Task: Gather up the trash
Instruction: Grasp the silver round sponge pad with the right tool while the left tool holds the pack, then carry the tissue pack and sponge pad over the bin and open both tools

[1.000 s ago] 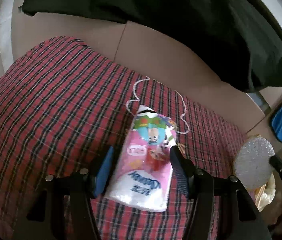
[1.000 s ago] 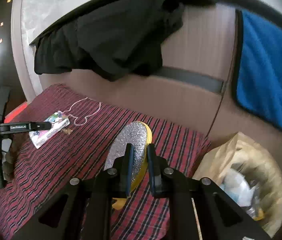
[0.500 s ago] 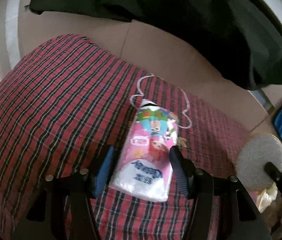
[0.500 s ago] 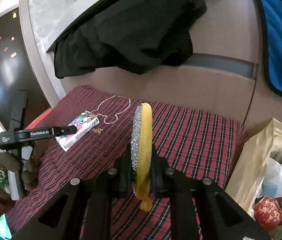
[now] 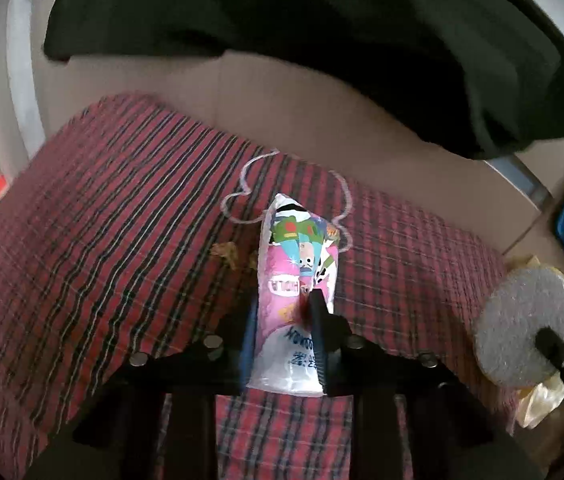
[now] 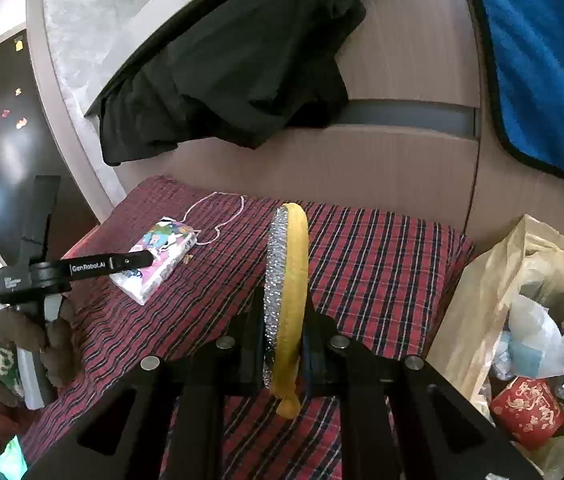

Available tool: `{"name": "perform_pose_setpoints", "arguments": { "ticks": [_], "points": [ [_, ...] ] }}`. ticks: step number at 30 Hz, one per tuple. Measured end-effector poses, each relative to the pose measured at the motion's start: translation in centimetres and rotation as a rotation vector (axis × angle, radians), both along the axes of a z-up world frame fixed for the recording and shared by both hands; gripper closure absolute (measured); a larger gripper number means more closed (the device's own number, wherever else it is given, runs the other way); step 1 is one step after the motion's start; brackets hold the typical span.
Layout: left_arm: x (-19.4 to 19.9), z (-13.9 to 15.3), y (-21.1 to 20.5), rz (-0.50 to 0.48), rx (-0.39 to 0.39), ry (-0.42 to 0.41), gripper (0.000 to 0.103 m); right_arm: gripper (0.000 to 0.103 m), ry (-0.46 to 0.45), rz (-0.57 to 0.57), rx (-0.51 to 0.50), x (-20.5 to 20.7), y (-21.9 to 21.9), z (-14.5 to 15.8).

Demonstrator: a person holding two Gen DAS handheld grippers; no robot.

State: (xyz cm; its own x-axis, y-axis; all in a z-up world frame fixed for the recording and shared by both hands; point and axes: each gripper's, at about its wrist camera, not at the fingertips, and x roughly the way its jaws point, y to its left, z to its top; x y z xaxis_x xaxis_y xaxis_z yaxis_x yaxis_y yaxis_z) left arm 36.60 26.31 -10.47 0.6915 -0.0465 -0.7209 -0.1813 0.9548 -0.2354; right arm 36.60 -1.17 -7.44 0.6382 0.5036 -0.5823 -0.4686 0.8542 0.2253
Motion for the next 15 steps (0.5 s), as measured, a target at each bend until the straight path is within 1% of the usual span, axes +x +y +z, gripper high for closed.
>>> {"name": "perform_pose_setpoints", "arguments": {
  "ticks": [4,8,11,15],
  "points": [
    [-1.6,1.2,-1.8,0.004,0.014,-0.039,0.081,0.089,-0.022,0.014,0.007,-0.7,-0.2,0.8],
    [-3.9,3.3,-3.9,0.011,0.055,-0.106,0.082,0.089,-0.063,0.031,0.003,-2.0,-0.4,1.8],
    [-6.2,5.4,-5.5,0.028,0.081,-0.176,0.082,0.089,-0.098,0.036,0.005,-3.1,-1.1,2.9],
    [-9.7,8.6,-8.1,0.027,0.117,-0.283,0.082,0.089,-0.145,0.026,0.008,-4.5,-2.4,4.8]
  ]
}}
